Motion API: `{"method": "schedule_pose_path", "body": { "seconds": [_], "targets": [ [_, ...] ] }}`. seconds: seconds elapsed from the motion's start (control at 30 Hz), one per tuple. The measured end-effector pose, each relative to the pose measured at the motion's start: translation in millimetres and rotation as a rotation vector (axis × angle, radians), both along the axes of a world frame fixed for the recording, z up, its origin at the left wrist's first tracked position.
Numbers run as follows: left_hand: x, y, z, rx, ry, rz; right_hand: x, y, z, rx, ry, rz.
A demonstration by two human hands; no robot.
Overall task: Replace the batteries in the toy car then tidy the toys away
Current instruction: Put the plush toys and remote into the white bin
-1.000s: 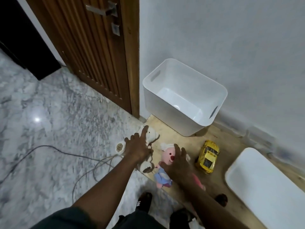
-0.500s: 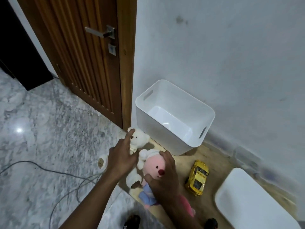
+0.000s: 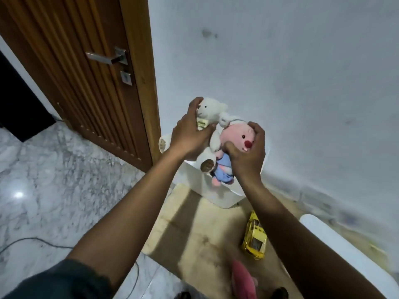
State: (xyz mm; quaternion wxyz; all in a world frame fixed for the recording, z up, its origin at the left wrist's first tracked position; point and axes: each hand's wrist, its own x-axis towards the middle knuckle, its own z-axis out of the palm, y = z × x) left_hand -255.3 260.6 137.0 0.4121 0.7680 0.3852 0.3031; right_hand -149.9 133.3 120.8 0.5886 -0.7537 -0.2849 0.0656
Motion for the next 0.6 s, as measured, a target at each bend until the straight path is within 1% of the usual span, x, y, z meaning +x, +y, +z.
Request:
{"method": "schedule_pose_path", "body": {
  "seconds": [0.1,0.2,0.3,0.43,0.6],
  "targets": [
    [40,18,-21,-0.055,0.176,-0.042,34,20,-20,-0.173,0.058,-0.026],
    [62,34,-55,-0.136,0.358,-0.056,58,36,-49,-0.428,0.037,0.048],
    [72,45,-83,-0.18,0.499,-0.062,71,48,-74,-0.604,0.052,0.132],
    [81,55,-107,-0.183,0.585,-0.081,73,59,-101,-0.747,0.071,0.154],
    [81,58,-122,-0.239,0.644,-0.206,72,58,-127,-0.83,0.101,0.214]
  ]
}}
